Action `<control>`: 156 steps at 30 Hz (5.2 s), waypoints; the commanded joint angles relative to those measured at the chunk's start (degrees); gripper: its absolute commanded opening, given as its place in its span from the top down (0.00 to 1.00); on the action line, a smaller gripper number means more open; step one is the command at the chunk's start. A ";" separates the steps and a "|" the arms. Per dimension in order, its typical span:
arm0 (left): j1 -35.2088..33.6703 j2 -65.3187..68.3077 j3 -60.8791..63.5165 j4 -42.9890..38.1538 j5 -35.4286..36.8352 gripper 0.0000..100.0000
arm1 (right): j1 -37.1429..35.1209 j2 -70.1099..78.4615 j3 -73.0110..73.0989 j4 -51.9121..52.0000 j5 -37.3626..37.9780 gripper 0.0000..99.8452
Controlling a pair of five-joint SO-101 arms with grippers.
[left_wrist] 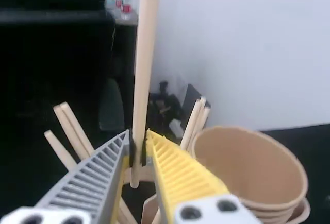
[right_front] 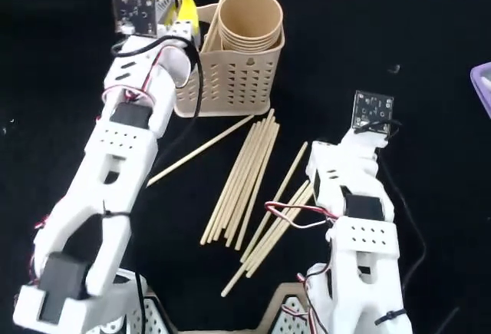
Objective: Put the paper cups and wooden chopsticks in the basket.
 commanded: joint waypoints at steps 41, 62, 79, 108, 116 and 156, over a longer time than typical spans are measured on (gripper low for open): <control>1.45 -12.40 7.78 0.26 0.18 0.83 | -1.23 -0.40 0.13 -1.14 0.00 0.85; -8.92 -58.02 36.09 43.60 -8.09 0.83 | -0.70 -0.40 -0.48 0.18 0.00 0.85; -15.69 -65.23 51.91 52.57 -11.08 0.83 | -6.07 6.46 -29.05 39.30 17.93 0.85; -16.31 -29.98 41.27 45.10 -8.88 0.83 | -16.35 61.41 -45.32 42.37 8.26 0.80; -16.40 -29.98 41.80 43.60 -8.97 0.83 | -16.88 62.64 -45.85 40.79 7.21 0.80; -16.31 -29.98 42.33 43.52 -8.97 0.83 | -13.71 57.63 -46.37 36.92 6.68 0.81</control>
